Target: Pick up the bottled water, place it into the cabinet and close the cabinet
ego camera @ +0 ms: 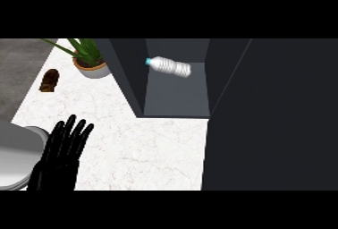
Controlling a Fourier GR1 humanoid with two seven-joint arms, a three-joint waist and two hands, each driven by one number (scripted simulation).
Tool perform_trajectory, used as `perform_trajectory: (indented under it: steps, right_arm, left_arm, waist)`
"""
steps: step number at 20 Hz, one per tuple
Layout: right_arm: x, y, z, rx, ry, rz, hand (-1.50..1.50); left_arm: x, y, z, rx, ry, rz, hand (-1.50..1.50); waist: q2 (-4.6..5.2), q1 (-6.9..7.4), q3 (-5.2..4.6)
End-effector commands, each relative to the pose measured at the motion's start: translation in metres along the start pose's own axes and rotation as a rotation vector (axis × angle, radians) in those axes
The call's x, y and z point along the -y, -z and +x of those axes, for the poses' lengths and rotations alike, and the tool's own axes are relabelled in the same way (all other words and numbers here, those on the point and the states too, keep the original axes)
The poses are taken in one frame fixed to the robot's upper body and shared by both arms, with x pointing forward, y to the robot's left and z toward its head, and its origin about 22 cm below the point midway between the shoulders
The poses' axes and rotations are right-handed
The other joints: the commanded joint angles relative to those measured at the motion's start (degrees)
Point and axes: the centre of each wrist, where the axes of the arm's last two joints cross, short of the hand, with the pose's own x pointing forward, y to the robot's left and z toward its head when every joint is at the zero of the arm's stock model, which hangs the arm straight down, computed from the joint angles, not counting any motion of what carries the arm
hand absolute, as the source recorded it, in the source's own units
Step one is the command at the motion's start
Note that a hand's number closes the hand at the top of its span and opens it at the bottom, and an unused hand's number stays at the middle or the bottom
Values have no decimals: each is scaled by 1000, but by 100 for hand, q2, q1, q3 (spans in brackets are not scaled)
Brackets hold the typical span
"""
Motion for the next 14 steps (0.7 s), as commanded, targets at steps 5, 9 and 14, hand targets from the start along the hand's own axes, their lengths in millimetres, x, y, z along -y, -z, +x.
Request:
perform_trajectory:
  steps: [5,9,14]
  right_arm:
    - [-9,23,43,-25,-225,206,150]
    - [-20,30,29,33,-59,128,150]
    - [-24,38,21,119,41,79,150]
  left_arm:
    - [-26,-14,28,-13,-4,-6,-150]
    - [-46,-15,44,5,4,5,-150]
    - [-48,-16,53,-2,4,-44,-150]
  waist:
    - [-31,186,-40]
    - [69,288,-43]
    - [136,536,-42]
